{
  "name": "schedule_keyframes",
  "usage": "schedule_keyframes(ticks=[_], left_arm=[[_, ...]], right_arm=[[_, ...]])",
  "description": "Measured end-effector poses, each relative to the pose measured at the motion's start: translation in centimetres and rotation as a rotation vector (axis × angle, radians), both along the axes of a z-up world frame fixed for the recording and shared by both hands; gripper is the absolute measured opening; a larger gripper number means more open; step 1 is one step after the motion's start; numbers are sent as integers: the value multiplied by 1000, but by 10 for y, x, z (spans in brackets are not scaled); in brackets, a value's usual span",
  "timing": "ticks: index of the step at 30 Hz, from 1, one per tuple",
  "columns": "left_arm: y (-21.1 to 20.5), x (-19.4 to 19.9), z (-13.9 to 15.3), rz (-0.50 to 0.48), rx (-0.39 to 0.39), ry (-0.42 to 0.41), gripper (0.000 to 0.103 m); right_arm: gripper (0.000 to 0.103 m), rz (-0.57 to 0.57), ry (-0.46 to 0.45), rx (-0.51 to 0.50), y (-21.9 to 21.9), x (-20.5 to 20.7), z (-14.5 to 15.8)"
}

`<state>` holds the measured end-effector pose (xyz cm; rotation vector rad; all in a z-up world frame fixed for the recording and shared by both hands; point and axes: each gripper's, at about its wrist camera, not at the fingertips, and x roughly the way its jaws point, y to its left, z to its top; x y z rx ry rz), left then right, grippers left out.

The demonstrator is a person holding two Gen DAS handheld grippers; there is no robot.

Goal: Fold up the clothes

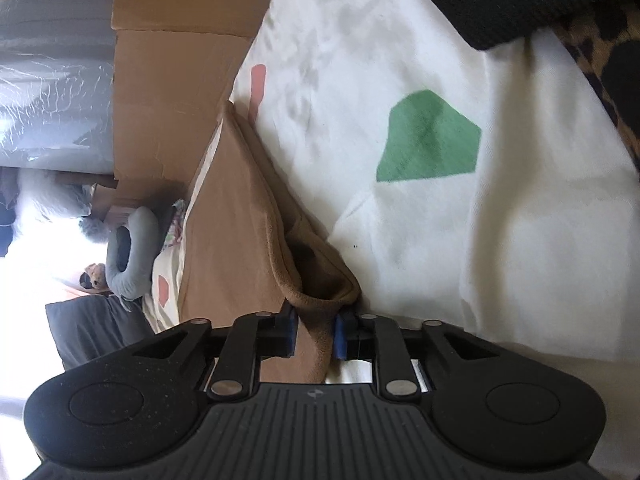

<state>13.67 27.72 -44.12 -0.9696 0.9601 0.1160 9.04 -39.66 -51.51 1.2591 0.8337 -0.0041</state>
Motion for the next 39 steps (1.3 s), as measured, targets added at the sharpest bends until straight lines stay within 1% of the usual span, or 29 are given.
schedule_keyframes(ticks=[2,5,9,15,22,26,31,39], left_arm=[[1,-2,1,2,3,0,12],[3,-6,10,2,20,4,8],[4,-11,25,21,13,5,7],[-2,-13,45,33,30,25,6],[-6,-15,65,6,53,55,6],[-8,-21,77,-6,52,71,6],[-13,-35,82,-28,53,106,6],[-17,-60,79,-68,49,156,6]], right_arm=[[5,-3,-2,-17,-1,0,6],[4,-12,-12,-34,-4,-3,16],[3,-27,-17,-62,-7,-5,30],[3,-49,-11,-100,-7,-5,49],[2,-62,27,-132,-8,-11,72],[3,-63,53,-150,-10,-19,86],[3,-69,100,-175,-13,-40,96],[3,-65,170,-196,-20,-67,101]])
